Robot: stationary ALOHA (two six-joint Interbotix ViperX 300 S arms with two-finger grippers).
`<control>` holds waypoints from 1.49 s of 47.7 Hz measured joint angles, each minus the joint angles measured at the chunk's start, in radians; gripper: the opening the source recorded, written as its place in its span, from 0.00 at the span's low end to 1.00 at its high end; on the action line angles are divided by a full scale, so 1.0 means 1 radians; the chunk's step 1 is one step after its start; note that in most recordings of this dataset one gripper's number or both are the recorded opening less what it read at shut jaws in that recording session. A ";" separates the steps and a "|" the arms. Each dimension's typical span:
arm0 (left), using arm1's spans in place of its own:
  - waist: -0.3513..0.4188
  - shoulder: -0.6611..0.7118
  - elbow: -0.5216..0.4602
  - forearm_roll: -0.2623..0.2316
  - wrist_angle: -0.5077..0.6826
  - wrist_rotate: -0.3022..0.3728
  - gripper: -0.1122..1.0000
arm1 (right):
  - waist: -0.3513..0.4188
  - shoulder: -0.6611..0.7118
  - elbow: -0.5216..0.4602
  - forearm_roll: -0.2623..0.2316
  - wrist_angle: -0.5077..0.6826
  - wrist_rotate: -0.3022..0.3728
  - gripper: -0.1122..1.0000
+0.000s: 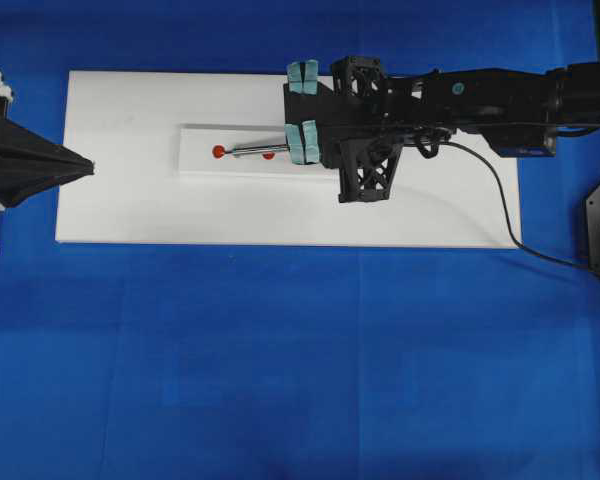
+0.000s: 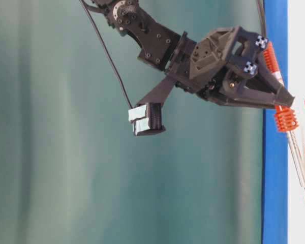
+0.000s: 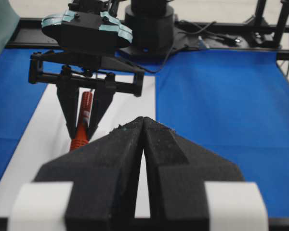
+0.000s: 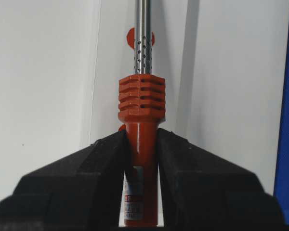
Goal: Touch the tip of the soldering iron to the mark.
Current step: 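Hold the iron tip against the red dot on the strip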
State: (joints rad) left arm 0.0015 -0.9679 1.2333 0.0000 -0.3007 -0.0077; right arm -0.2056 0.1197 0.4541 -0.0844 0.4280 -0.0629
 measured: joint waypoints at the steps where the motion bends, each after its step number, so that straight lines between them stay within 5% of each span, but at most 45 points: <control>1: 0.000 0.000 -0.002 0.000 0.000 0.000 0.10 | 0.000 0.003 -0.003 0.000 0.000 0.000 0.16; 71: -0.002 0.000 0.000 0.000 0.000 0.000 0.10 | 0.000 0.018 -0.011 0.000 0.018 0.008 0.16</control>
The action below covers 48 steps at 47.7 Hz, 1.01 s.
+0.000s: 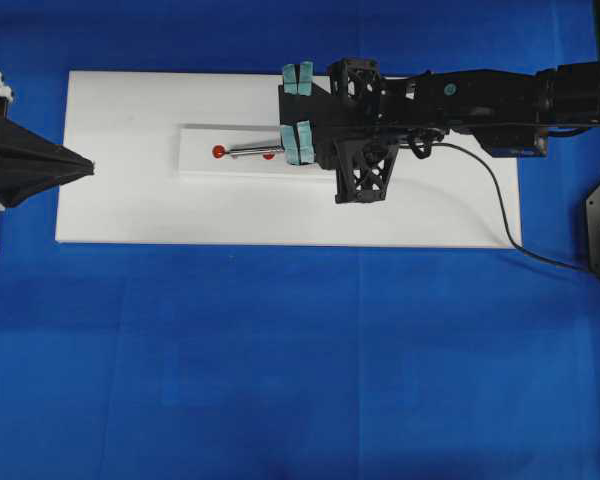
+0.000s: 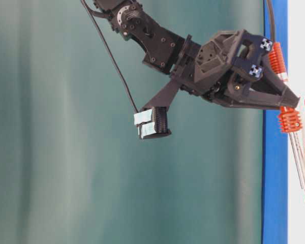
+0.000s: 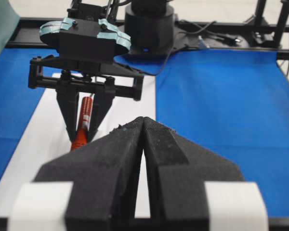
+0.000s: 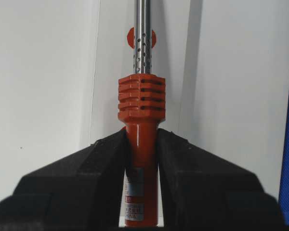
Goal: Touch the tip of the soldering iron to the mark.
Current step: 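Hold the iron tip against the red dot on the strip, then raise the iron and move it back toward the right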
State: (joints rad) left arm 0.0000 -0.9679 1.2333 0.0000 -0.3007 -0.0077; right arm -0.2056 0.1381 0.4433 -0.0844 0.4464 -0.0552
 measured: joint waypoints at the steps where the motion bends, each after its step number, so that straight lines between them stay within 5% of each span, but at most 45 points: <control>1: 0.002 0.000 0.000 0.000 0.000 -0.002 0.10 | 0.000 0.000 0.000 0.000 0.002 -0.002 0.16; 48: 0.002 0.000 0.000 0.000 0.000 -0.002 0.10 | 0.000 -0.020 -0.025 0.002 0.058 0.006 0.16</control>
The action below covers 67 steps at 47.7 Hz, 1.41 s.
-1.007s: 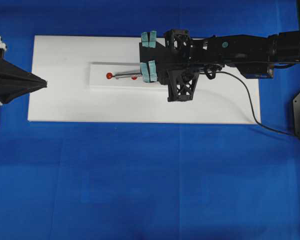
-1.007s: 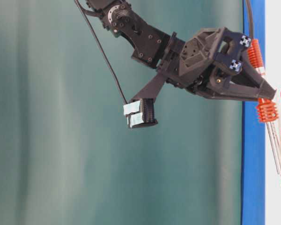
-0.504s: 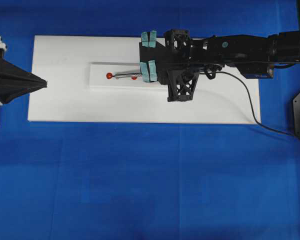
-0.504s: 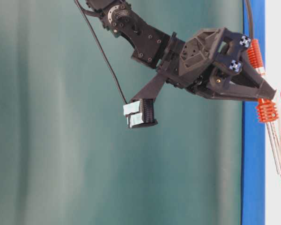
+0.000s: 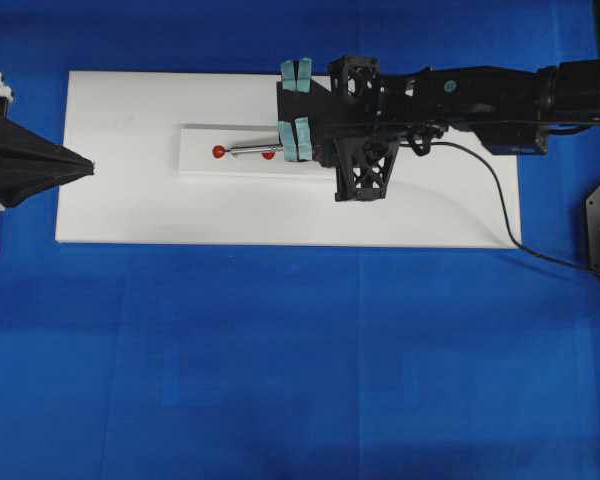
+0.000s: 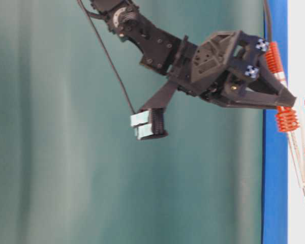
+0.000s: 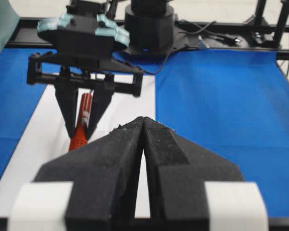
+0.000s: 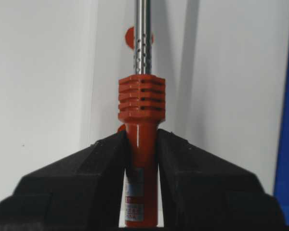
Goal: Touch the tip of the soldering iron to the mark.
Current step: 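Raise the iron and move it back toward the right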
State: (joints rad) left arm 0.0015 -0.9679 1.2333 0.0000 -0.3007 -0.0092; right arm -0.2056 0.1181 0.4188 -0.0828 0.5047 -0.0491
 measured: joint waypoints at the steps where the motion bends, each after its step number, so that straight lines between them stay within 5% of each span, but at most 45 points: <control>1: 0.000 0.000 0.000 0.000 0.000 0.000 0.10 | 0.000 -0.006 -0.003 -0.002 0.006 -0.002 0.16; 20: 0.000 0.000 0.000 0.000 -0.002 0.000 0.10 | 0.000 -0.138 -0.094 -0.005 0.181 -0.002 0.16; 37: -0.002 0.000 0.002 0.000 0.000 0.000 0.10 | 0.000 -0.152 -0.103 -0.009 0.201 -0.003 0.16; 67: 0.000 0.000 0.000 0.000 0.000 -0.008 0.10 | -0.023 -0.293 0.060 -0.009 0.291 0.014 0.16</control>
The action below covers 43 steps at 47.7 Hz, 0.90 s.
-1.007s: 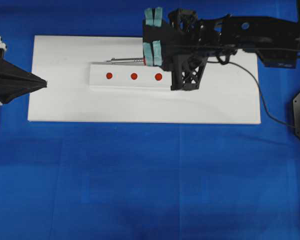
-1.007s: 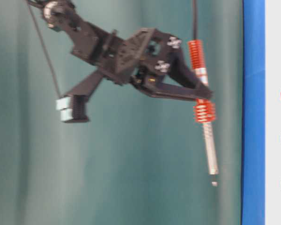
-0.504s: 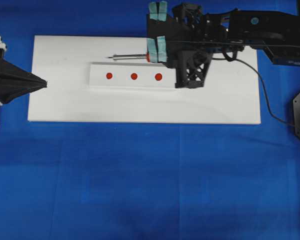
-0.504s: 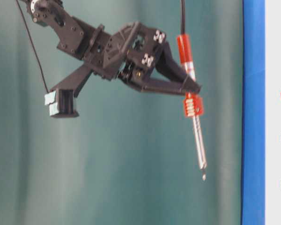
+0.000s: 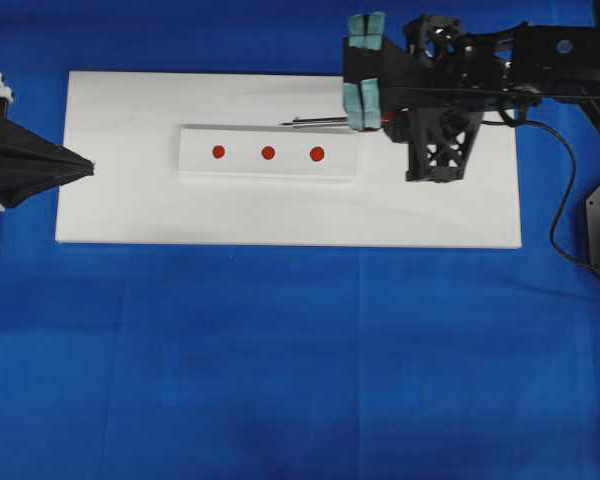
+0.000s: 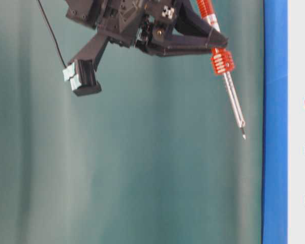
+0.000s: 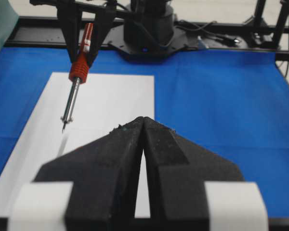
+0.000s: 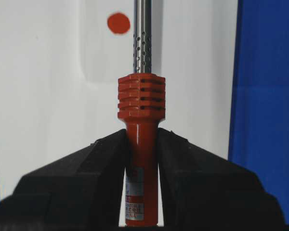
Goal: Touch the tip of the soldering iron to the mark.
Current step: 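Raise the iron and move it back toward the right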
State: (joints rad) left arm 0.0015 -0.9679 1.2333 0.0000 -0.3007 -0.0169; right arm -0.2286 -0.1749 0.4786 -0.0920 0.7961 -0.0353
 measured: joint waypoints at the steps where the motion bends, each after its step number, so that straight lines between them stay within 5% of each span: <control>1: 0.000 0.000 0.000 0.000 0.000 0.000 0.10 | -0.002 -0.003 0.003 0.000 0.002 0.000 0.16; 43: 0.000 0.000 0.000 0.000 -0.003 0.000 0.10 | -0.003 -0.011 0.011 0.002 -0.011 0.000 0.16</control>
State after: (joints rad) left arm 0.0015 -0.9679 1.2333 0.0000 -0.3037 -0.0169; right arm -0.2316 -0.1856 0.4893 -0.0905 0.7854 -0.0353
